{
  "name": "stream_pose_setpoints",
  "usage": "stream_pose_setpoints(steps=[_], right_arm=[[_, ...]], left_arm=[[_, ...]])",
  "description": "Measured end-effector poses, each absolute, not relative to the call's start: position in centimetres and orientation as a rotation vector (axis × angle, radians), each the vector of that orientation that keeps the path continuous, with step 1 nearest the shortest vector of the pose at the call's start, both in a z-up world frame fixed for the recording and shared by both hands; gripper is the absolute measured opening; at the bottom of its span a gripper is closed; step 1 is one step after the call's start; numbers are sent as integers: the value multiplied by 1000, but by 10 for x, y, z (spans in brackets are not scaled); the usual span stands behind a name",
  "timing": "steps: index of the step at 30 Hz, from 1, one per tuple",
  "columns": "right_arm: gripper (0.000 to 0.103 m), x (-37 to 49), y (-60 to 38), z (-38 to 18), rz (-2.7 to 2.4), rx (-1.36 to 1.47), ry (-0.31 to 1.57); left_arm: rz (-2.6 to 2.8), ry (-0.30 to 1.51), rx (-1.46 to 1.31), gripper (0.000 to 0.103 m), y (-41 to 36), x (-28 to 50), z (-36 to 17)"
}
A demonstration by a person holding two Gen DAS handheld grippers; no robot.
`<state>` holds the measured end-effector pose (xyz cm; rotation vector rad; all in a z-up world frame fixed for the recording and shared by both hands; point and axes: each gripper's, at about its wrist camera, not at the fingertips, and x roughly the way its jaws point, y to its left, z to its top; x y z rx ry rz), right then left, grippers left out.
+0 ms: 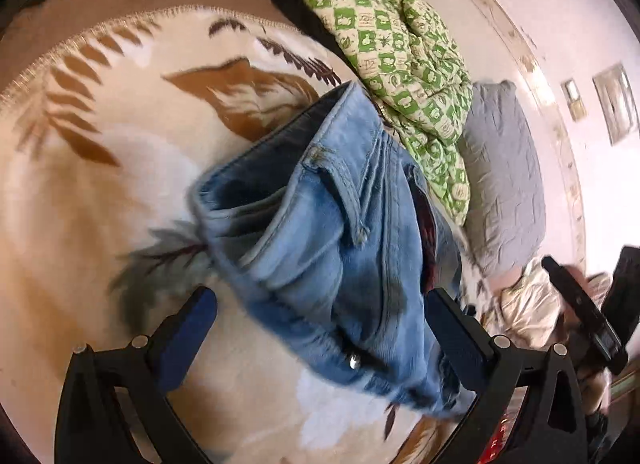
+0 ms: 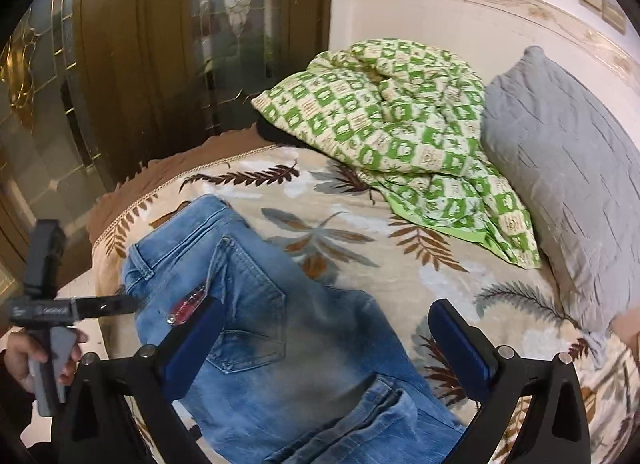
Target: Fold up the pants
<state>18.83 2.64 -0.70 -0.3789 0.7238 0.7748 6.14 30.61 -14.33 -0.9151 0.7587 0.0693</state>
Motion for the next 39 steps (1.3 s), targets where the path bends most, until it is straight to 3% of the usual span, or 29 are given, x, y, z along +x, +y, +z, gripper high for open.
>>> stream_pose_setpoints(steps=[17,20,22,24,32,36,39], right_arm=[[103,196,140,1,939,-491,821],[103,194,182,-8,915,-615,851],[103,194,203,-13,900,-665,872],[103,196,222,-18,889,-699,891],[100,215,286,-46,840,-793,1018],[84,222,312,-63,810,-843,1102],[81,226,327,-80,759,-900,1156]], left_arm=[[106,639,-883,103,304,63,-148],[149,646,-869,88,305,60,-148],[204,646,-897,48,314,53,-153],[181,638,-965,39,325,48,-161],[147,644,-928,37,325,50,-159],[155,648,-899,37,322,53,-156],[151,648,-900,38,322,54,-156]])
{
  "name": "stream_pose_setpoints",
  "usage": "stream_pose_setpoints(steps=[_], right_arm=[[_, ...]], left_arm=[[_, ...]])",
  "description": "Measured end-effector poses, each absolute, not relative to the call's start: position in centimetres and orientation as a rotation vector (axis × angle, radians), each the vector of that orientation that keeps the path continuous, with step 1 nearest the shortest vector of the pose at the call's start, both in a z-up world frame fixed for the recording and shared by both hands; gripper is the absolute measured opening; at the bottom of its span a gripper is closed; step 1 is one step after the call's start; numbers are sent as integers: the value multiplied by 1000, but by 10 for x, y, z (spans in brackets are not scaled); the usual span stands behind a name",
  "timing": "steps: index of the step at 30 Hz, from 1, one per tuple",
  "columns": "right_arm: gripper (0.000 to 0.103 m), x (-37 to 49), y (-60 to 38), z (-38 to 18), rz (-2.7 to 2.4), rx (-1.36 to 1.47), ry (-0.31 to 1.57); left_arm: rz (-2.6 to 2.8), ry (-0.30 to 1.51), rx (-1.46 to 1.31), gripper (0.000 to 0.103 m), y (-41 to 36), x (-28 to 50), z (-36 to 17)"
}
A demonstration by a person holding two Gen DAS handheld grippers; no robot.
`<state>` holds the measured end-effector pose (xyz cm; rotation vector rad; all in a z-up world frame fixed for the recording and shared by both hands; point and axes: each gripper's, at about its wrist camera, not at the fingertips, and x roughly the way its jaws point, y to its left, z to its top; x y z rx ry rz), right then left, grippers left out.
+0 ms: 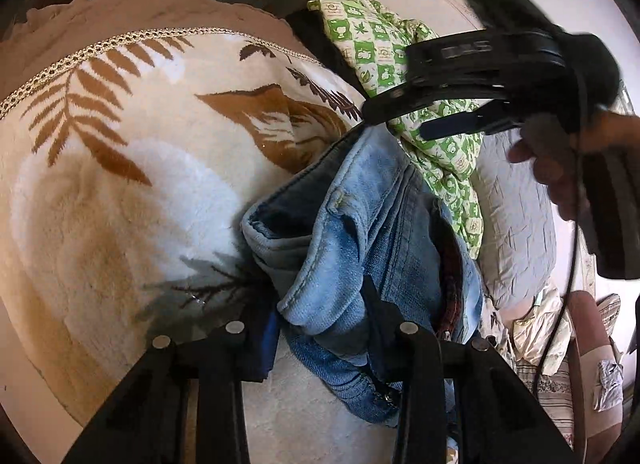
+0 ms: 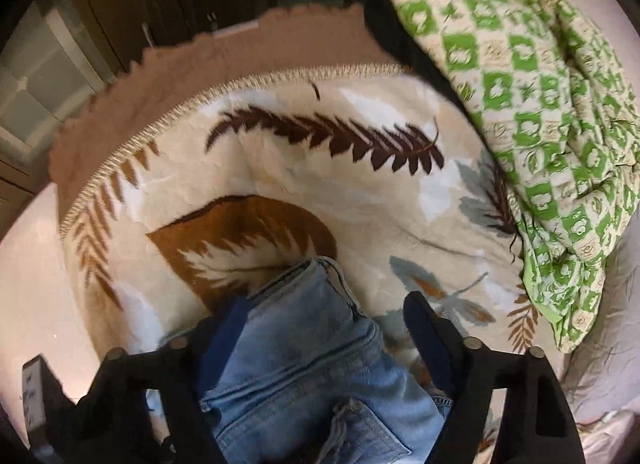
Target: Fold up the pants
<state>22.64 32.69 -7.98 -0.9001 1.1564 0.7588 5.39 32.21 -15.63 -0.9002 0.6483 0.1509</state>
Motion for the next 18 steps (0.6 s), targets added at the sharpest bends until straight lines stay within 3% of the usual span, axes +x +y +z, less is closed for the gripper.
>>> stream_pose_setpoints(steps=[4,5,6,9,18], right_arm=[[81,231,336,-100,720,-927,1210],[70,231,337,-105,718,-939,1216],[43,231,337,-109,718,-950,1221],[23,225,339,-114,738,-985,1172],[13,214,316,-86,817,-904,1098]], left_arm=[[155,652,-889,38,321,56,-155],[154,652,-887,38,321,56,-155],[154,652,-886,38,320,58,-154],[149,651,-888,38,320,58,-154],[155,570,-797,29,302,45,-133]])
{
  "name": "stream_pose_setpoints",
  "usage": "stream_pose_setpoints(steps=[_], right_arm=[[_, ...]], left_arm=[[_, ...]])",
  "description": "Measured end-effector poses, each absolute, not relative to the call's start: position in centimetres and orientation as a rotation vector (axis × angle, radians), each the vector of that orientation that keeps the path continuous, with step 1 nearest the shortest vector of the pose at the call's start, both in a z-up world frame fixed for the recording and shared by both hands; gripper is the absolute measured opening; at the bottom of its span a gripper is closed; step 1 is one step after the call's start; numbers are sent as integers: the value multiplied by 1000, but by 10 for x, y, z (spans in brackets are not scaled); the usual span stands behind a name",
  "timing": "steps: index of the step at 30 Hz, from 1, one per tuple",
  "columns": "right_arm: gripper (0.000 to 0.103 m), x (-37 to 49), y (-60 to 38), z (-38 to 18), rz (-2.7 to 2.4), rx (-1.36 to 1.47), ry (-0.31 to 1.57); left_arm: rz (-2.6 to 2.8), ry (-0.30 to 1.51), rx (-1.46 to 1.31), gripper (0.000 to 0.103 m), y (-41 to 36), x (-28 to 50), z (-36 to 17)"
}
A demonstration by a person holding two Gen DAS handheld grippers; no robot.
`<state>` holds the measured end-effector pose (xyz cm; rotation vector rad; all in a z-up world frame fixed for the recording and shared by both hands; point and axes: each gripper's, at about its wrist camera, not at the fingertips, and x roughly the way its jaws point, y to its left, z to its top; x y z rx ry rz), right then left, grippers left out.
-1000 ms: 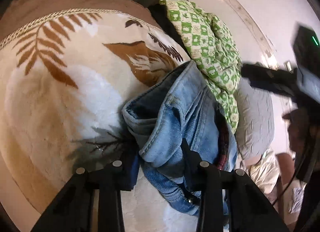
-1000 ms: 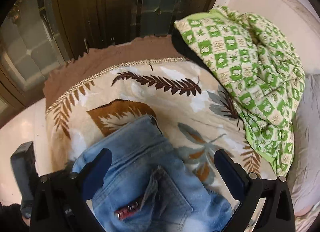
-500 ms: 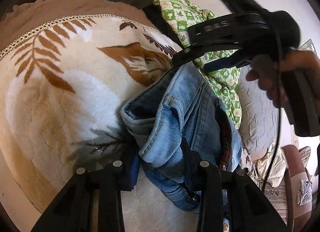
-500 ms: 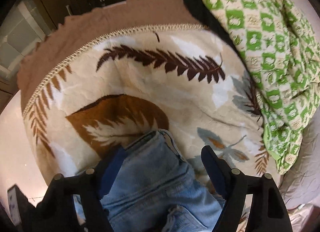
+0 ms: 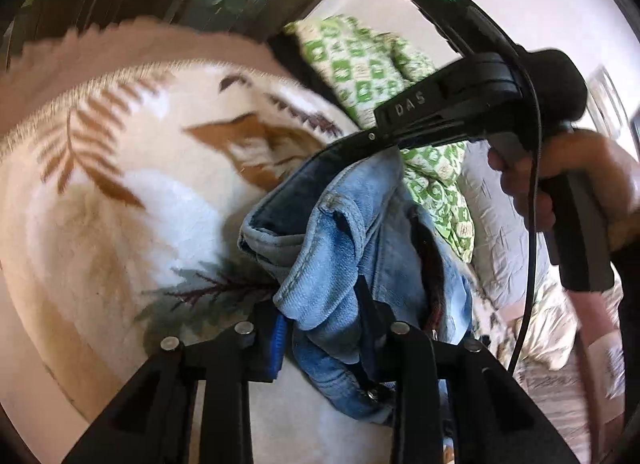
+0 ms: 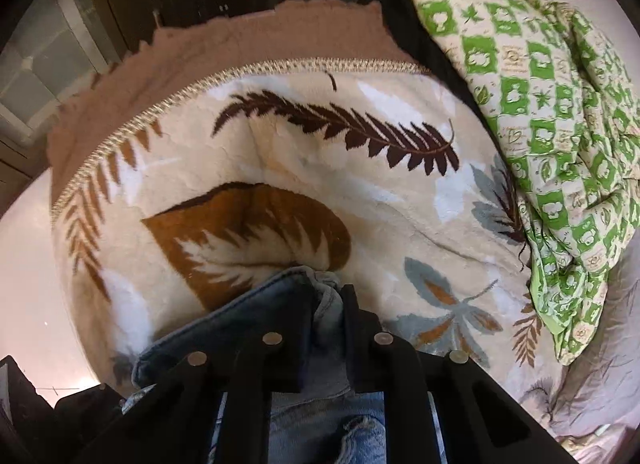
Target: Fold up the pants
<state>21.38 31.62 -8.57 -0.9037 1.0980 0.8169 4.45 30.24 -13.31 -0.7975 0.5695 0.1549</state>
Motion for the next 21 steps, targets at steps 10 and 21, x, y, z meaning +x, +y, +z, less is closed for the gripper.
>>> stream_pose_setpoints(steps=[10,21], right_arm=[[13,209,221,-6,948,-668,966],[13,238,41,28,871,-414,914]], left_arm=[[143,482,-418,26,221,28,-61],[-19,509,-85,25,87,56,-30]])
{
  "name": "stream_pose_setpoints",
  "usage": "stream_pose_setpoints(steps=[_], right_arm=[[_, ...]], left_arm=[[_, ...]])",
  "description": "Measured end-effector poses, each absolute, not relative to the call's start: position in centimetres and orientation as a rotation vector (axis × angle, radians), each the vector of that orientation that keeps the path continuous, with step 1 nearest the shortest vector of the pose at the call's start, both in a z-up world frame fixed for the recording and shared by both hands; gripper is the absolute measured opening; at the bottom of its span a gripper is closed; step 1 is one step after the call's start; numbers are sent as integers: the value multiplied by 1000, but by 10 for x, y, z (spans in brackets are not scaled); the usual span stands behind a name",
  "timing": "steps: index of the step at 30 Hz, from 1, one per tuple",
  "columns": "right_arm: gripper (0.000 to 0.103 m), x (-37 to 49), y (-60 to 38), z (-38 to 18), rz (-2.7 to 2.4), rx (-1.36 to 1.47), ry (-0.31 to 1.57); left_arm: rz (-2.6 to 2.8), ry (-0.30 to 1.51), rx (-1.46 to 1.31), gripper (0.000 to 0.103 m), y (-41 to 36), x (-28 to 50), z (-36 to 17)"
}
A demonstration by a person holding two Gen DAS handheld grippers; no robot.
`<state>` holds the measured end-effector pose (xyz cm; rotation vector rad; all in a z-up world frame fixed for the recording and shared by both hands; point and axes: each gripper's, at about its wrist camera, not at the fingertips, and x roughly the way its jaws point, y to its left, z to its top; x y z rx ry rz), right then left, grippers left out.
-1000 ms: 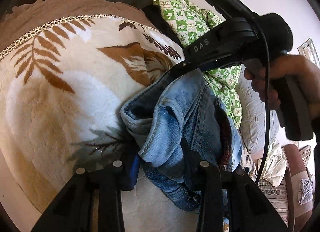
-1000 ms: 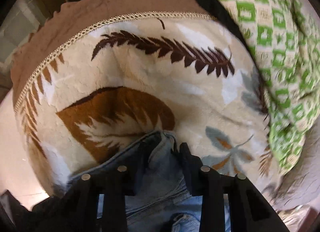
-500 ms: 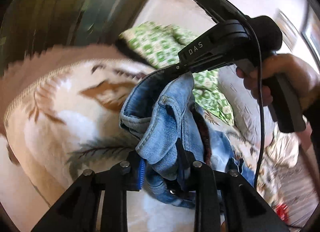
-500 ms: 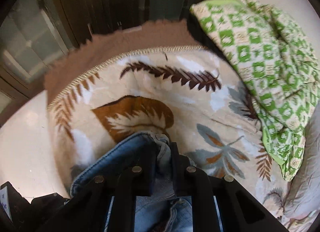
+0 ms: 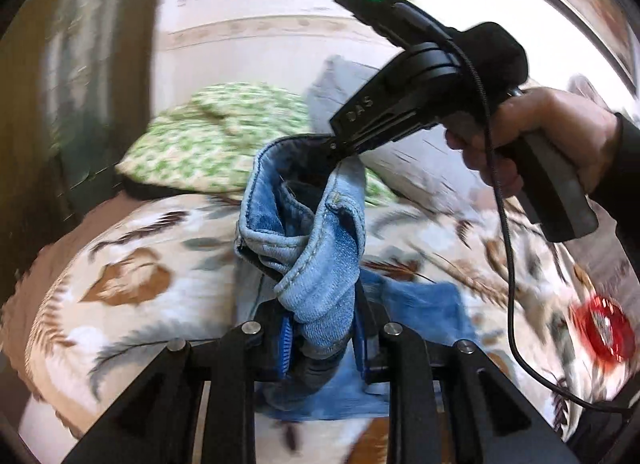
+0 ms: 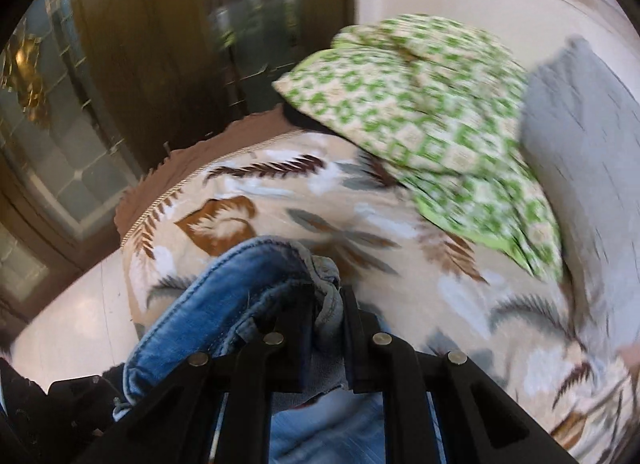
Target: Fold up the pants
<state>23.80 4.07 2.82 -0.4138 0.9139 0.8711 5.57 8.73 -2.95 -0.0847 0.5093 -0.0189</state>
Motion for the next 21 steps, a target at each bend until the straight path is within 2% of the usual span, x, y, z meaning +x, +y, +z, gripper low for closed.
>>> stream_pose_setpoints(steps=[6,10,16,21], right_arm=[[13,265,-50,-9,755,-295,1001],[13,280,-98,-61,684,-222,1099],[13,288,-136,-128,626,-138,1197],[13,286,-149,-146,621,-46,1169]], left_arm=[[-149,605,26,25,13,83,-56],[-202,678,110,24,-26,96,-84],[-243,815,195,23,-49,110,-135],[-239,804,231,24,-53,109,-138]])
